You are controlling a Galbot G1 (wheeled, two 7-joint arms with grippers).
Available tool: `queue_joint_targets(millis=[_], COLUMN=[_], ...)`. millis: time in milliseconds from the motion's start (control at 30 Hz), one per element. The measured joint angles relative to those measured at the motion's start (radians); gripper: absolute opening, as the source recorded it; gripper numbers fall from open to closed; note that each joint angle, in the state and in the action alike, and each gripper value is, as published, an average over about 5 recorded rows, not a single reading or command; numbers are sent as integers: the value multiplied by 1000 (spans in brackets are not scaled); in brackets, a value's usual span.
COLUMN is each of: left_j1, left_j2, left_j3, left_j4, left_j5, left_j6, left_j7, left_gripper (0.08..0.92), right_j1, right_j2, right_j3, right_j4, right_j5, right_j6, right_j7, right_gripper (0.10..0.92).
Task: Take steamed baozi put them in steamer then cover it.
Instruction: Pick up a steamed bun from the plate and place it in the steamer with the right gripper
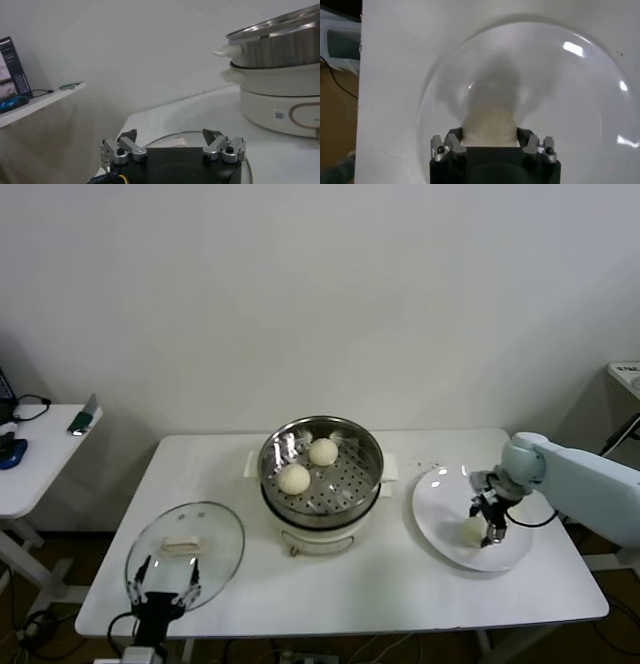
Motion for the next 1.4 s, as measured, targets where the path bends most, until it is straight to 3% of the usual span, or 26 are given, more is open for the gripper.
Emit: queue_joint_targets(millis=[667, 1033, 1400], left_j1=[32, 24, 10], left_j2=[6, 27, 38], left_j3=[5, -4, -8], left_j4=[-17, -30, -34], left_j5=[4, -11, -22], left_j6=[5, 22, 33], left_j7=[-7, -8, -6], left_gripper=[823, 823, 823], right_j1=[494, 483, 380], right_j2=[251, 459, 603], right_j3=[-222, -176, -155], right_j4=[87, 115, 125], right_j5=[-25, -196, -306], right_j6=[460, 626, 696], right_j7=[-70, -67, -61], right_gripper=[712, 720, 721])
